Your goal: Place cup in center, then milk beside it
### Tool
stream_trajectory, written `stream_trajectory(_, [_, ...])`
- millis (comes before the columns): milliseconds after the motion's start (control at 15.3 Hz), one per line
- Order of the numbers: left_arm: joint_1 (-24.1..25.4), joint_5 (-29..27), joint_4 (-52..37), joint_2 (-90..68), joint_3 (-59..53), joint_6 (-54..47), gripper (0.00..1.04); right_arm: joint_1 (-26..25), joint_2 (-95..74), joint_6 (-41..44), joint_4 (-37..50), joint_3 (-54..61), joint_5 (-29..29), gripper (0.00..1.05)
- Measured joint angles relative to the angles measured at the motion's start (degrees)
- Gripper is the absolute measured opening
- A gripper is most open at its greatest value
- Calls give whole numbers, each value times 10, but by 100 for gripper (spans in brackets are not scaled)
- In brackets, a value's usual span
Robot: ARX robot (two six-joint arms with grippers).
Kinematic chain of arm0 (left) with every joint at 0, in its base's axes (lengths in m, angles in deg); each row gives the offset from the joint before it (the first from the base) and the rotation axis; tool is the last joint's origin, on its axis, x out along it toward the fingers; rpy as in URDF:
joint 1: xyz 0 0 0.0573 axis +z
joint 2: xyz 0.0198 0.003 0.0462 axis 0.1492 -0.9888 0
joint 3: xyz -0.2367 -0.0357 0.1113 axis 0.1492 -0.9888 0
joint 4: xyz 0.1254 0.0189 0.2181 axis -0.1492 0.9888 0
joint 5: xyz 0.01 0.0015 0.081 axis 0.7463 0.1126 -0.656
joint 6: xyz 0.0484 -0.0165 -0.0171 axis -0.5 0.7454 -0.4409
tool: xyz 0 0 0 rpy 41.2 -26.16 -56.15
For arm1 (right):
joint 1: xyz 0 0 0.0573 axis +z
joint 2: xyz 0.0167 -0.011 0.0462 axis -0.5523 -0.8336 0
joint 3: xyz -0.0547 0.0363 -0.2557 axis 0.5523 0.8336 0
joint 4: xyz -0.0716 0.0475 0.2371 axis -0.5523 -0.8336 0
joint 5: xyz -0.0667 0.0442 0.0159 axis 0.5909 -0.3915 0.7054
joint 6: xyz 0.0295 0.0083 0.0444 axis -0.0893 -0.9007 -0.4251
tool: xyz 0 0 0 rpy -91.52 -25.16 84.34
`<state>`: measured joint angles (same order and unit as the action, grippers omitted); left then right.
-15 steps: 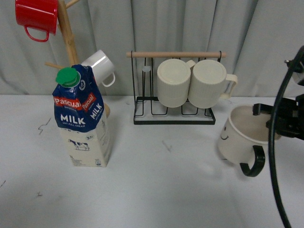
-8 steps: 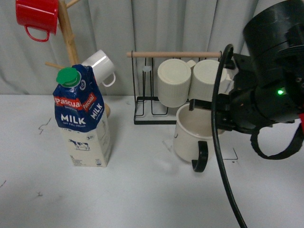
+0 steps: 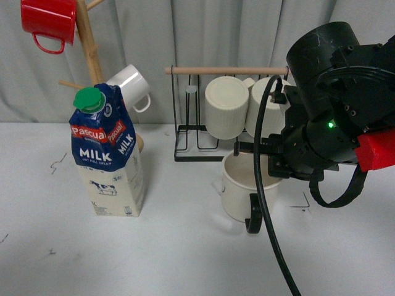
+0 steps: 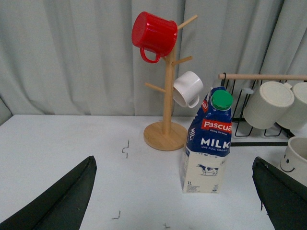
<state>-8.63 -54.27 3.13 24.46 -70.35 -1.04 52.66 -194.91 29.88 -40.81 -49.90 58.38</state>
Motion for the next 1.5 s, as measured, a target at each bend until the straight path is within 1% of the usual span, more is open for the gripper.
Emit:
stream_trajectory(196, [0,0,0,0,0,0,98,0,-4,15,0,-2,-6,3])
stream_trajectory(393, [0,0,0,0,0,0,98,-1,-5,19,8,-3,-22,35])
stream_trajectory(523, [0,0,0,0,0,0,98,-7,16,19,26,8,-40,58])
stream_trajectory(589, [0,0,0,0,0,0,98,-13,43,20,50,27,-51,69])
stream_trajectory(654, [0,0,0,0,0,0,98,-21,82,17,64,51,-84,80])
stream_trajectory(720, [0,0,0,0,0,0,98,-54,223,-1,149,155,-180,99])
stream_trajectory(785, [0,0,0,0,0,0,98,-73,284,-14,182,200,-217,97])
stream_trajectory(850, [0,0,0,0,0,0,98,-74,325,24,328,270,-124,88])
stream_trajectory(916, [0,0,0,0,0,0,98,-94,388,85,427,357,-32,75])
stream_trajectory(981, [0,0,0,0,0,0,98,-115,442,134,479,420,12,64])
stream_trajectory(1047, [0,0,0,0,0,0,98,-130,486,162,507,464,21,52])
stream_trajectory(1112, [0,1,0,0,0,0,98,-131,508,174,509,491,13,41])
stream_trajectory(1308, [0,0,0,0,0,0,98,-145,569,190,503,569,-7,2])
stream_trajectory(1374, [0,0,0,0,0,0,98,-150,596,194,500,584,-9,2])
stream_trajectory(1439, [0,0,0,0,0,0,98,-170,617,194,491,598,-37,2])
stream_trajectory(1505, [0,0,0,0,0,0,98,-190,639,195,480,615,-46,2])
